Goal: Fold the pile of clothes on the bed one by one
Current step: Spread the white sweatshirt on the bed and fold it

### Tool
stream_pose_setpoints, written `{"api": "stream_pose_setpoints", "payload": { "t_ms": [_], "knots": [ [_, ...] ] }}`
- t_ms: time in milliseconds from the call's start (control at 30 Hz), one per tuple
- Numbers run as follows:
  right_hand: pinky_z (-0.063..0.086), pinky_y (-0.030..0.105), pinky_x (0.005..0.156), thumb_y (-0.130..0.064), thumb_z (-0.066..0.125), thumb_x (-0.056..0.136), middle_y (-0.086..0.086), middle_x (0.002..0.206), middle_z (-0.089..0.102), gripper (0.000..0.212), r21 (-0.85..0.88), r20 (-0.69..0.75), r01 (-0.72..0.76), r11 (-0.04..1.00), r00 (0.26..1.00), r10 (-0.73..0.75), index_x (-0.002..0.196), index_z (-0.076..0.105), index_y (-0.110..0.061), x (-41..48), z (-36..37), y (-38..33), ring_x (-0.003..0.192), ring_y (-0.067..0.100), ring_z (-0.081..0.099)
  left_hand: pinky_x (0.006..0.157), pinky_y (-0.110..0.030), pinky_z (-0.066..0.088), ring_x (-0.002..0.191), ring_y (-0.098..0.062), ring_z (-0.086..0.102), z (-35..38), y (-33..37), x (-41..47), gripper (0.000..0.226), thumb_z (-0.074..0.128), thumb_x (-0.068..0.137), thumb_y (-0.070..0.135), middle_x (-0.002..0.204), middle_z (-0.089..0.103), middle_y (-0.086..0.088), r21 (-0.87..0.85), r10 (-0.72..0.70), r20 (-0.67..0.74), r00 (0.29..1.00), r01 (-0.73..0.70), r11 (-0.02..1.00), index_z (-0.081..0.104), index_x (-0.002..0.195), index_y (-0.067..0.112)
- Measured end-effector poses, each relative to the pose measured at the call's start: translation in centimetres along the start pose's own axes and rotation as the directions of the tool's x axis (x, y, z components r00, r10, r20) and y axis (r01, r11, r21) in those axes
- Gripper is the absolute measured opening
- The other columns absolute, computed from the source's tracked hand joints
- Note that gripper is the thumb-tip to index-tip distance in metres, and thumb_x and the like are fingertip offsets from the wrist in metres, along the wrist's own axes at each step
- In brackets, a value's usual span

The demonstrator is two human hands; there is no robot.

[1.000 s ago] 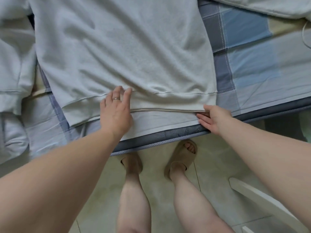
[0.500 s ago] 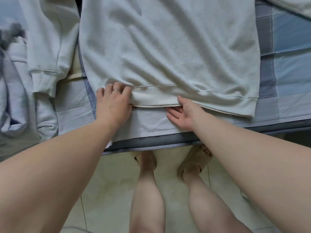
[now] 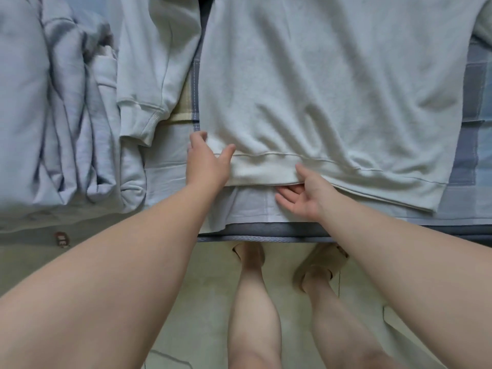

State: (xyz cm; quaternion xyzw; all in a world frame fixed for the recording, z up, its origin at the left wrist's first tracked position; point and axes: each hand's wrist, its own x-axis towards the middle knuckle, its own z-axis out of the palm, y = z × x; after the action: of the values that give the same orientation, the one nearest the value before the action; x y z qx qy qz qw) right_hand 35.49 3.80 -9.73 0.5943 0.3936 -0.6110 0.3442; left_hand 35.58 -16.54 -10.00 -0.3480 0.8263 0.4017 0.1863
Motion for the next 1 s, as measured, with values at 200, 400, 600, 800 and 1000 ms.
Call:
{"api": "stream_pose_setpoints", "payload": {
  "t_ms": [200, 400, 600, 800, 1000],
  "knots": [
    [0.054, 0.042, 0.063, -0.032, 0.057, 0.103, 0.004, 0.105, 0.073, 0.023, -0.164, -0.074, -0.102, 0.981, 0.993, 0.091, 0.122, 0.059, -0.019, -0.2, 2.4, 2.4, 0.083, 0.024, 0.073, 0.068, -0.027, 0.035, 0.083, -0.016, 0.052, -1.3, -1.5, 0.8, 0.045, 0.072, 0.090, 0.018, 0.108, 0.048, 0.004, -0.060, -0.177, 0.068, 0.982, 0.181, 0.982, 0.038, 0.119, 0.020],
    [0.057, 0.048, 0.067, -0.032, 0.048, 0.106, 0.010, 0.105, 0.073, 0.027, -0.439, -0.139, -0.280, 0.854, 0.960, 0.244, 0.106, 0.062, -0.009, -3.0, 3.5, 2.2, 0.089, 0.029, 0.071, 0.073, -0.036, 0.041, 0.093, -0.028, 0.056, -5.0, -2.4, -1.1, 0.025, 0.062, 0.091, 0.019, 0.107, 0.057, -0.005, 0.312, -0.189, 0.152, 0.970, 0.134, 0.941, 0.041, 0.103, 0.022],
    [0.059, 0.045, 0.079, -0.038, 0.050, 0.103, 0.008, 0.105, 0.076, 0.029, -0.690, 0.014, -0.118, 0.714, 0.984, 0.176, 0.106, 0.063, -0.012, -6.9, 7.0, -3.1, 0.092, 0.027, 0.073, 0.088, -0.042, 0.045, 0.115, -0.030, 0.051, -10.3, 3.2, -0.1, 0.027, 0.060, 0.094, 0.022, 0.129, 0.051, -0.008, 0.437, 0.048, 0.056, 0.997, -0.068, 0.897, 0.050, 0.118, 0.016],
    [0.054, 0.037, 0.079, -0.035, 0.057, 0.099, 0.003, 0.110, 0.074, 0.021, -0.774, 0.196, 0.243, 0.584, 0.970, -0.144, 0.108, 0.064, -0.018, -8.3, 14.5, -9.3, 0.097, 0.022, 0.070, 0.105, -0.044, 0.038, 0.136, -0.034, 0.034, -15.2, 9.2, 7.5, 0.055, 0.061, 0.095, 0.019, 0.150, 0.033, -0.011, 0.382, 0.091, -0.049, 0.995, -0.065, 0.922, 0.036, 0.144, 0.012],
    [0.049, 0.033, 0.082, -0.033, 0.058, 0.099, -0.001, 0.120, 0.066, 0.032, -0.755, 0.312, 0.488, 0.438, 0.855, -0.415, 0.130, 0.059, -0.024, -5.1, 23.0, -12.3, 0.102, 0.013, 0.062, 0.109, -0.038, 0.038, 0.136, -0.032, 0.043, -16.8, 11.9, 19.0, 0.054, 0.051, 0.101, 0.024, 0.152, 0.036, -0.012, 0.167, -0.134, -0.038, 0.990, 0.138, 0.976, 0.030, 0.146, 0.004]
  ]
}}
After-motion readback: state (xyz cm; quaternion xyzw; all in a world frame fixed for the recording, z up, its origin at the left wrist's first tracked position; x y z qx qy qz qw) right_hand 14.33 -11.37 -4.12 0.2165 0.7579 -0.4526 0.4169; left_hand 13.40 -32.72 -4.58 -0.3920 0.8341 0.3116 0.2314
